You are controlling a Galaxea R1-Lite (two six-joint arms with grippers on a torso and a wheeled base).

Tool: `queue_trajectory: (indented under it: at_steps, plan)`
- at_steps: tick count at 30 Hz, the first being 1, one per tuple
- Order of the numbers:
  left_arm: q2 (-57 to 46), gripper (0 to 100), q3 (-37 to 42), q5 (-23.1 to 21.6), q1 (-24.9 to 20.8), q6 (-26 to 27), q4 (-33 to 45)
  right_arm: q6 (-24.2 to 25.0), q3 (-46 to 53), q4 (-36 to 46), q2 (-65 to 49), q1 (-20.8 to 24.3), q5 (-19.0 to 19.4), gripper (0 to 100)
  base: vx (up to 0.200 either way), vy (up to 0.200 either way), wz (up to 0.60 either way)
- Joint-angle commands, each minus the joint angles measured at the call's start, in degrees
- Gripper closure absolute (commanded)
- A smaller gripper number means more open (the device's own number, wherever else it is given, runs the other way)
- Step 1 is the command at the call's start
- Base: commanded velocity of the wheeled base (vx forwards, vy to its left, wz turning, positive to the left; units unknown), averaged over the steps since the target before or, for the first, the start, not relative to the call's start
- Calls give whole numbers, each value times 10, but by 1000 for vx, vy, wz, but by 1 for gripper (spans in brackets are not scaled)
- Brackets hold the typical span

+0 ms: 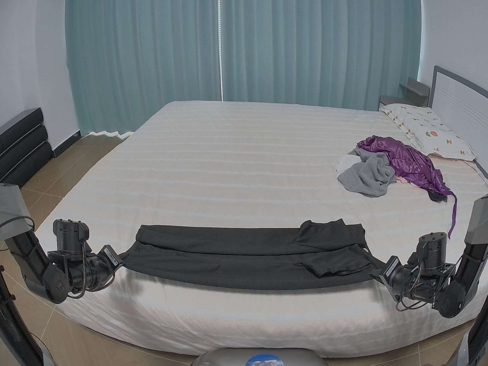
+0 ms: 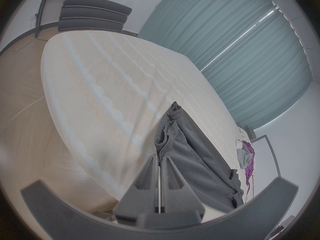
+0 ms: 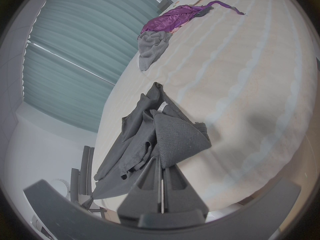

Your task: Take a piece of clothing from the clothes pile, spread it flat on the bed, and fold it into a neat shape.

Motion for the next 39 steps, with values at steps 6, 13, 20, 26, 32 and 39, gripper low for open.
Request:
queue_trajectory:
  at_steps: [6,13,20,26,32,39]
  plan:
    - [4,100,2,0,1,8,6,-13,12,4,6,4,1,100,0,0,0]
    - [30,100,1,0,1,10,7,-18,12,-2,41,2,1,0,0,0,0]
    - [26,0,-2,-1,3,9,4,-22,11,-4,41,-2,1,0,0,0,0]
    - [-21,0,-6,-7,26,4,9,-27,9,10,-79,-15,-1,0,0,0,0]
    - [-43,0,-8,-17,38,2,9,-20,0,37,-137,-2,7,0,0,0,0]
    - [-37,0,-11,-60,39,-36,7,21,-18,41,-145,31,-3,0,0,0,0]
